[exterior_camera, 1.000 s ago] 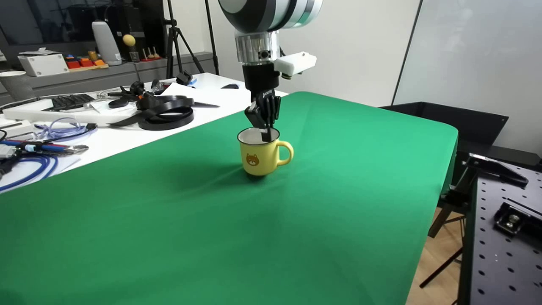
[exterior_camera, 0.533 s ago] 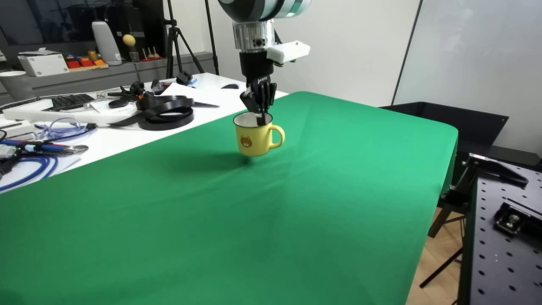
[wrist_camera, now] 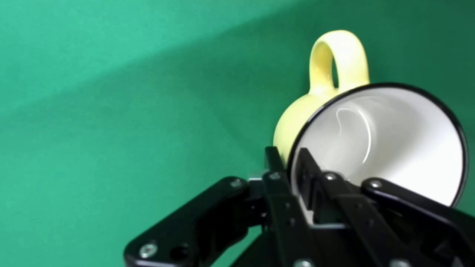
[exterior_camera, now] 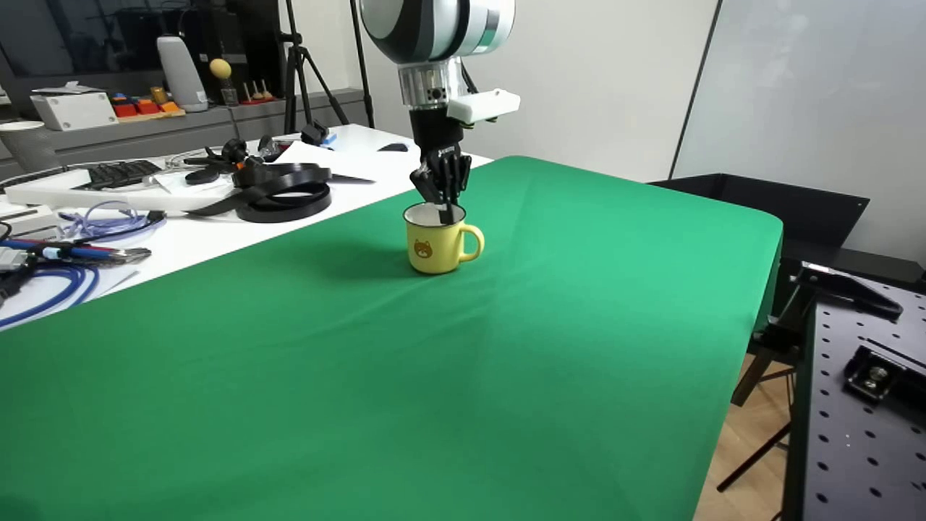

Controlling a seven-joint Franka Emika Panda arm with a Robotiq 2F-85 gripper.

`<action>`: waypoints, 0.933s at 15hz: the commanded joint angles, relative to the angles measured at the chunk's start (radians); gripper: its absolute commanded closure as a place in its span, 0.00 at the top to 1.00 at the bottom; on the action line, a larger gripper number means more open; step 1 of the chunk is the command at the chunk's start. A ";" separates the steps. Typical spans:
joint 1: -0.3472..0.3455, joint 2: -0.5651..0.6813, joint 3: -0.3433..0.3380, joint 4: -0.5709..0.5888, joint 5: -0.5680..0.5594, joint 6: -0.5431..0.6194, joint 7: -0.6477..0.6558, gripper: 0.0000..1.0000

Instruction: Move the cup forward

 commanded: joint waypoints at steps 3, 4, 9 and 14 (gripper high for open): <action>-0.012 -0.004 0.014 0.049 0.023 -0.051 0.009 0.60; -0.013 -0.020 0.016 0.036 0.025 -0.049 0.005 0.66; -0.007 -0.107 0.020 -0.031 0.022 -0.066 0.003 0.98; 0.007 -0.211 0.017 -0.124 0.003 -0.111 -0.005 1.00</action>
